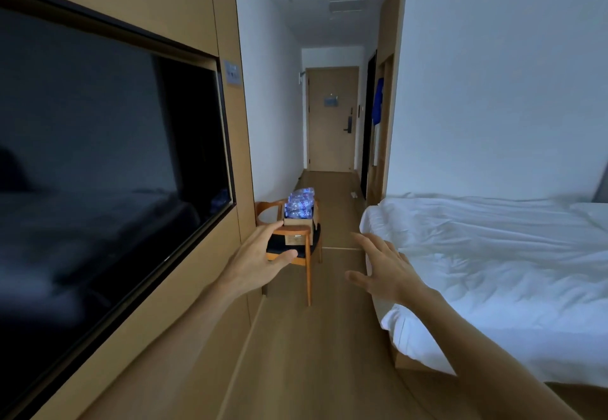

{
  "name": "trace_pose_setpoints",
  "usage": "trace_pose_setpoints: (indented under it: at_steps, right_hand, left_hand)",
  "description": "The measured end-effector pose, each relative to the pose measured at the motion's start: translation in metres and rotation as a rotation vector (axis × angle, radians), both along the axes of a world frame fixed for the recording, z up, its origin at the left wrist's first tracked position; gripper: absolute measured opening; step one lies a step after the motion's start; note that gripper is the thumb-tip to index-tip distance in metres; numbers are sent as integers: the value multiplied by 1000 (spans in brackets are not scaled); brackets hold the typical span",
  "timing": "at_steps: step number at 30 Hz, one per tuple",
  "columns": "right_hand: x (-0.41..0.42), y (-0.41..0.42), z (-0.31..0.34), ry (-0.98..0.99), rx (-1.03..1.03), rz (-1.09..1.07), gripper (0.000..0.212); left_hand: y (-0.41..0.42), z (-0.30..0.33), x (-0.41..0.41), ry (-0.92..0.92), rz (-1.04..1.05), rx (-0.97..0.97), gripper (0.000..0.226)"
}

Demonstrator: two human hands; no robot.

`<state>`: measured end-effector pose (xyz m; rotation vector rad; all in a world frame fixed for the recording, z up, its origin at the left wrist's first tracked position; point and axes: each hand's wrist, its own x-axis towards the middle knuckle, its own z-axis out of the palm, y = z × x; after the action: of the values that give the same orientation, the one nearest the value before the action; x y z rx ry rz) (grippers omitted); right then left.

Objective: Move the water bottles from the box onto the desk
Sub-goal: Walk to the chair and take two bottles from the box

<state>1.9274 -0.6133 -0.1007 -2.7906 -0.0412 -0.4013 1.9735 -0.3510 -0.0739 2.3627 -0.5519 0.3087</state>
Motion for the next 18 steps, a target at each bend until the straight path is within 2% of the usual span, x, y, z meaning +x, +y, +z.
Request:
trace_pose_setpoints:
  at_steps: [11,18]
  right_hand:
    - [210,-49,-11,18,-7,6,80]
    - [361,-98,-14,3,-8,79,79]
  left_hand:
    - [-54,-18,221,5,-60,29,70]
    - [-99,-28,369,-18,-21,189,78]
